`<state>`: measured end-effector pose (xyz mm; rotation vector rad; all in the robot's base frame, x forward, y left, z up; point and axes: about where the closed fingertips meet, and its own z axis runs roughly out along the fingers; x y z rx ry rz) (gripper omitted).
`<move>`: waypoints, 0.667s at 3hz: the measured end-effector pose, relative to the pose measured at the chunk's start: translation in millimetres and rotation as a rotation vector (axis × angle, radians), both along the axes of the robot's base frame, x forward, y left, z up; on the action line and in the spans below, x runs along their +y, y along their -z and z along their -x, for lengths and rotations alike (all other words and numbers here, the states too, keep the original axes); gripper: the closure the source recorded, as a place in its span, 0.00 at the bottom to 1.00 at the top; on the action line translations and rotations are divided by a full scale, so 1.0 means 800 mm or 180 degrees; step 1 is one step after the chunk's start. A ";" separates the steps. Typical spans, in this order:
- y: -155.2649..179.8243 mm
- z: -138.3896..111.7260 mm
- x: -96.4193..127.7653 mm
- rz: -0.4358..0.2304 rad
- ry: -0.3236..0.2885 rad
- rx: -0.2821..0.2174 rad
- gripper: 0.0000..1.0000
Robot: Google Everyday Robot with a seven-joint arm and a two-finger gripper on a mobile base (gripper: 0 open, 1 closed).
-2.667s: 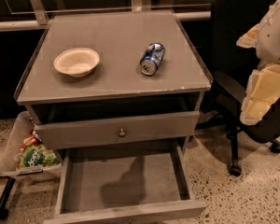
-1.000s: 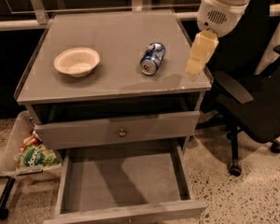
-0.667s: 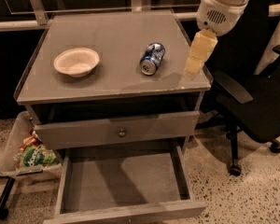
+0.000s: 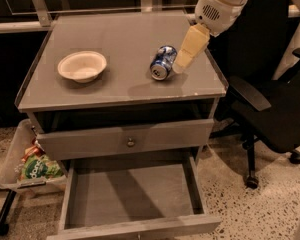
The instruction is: Place pepsi can into middle drawer
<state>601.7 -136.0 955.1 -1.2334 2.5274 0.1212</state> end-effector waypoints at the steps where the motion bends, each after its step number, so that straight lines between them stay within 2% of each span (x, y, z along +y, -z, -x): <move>1: 0.006 -0.039 0.008 -0.0155 0.0356 0.0064 0.00; 2: 0.009 -0.045 0.011 -0.0171 0.0366 0.0028 0.00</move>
Offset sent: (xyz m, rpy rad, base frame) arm 0.0220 0.0043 -0.0047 0.0341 0.0285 -0.0880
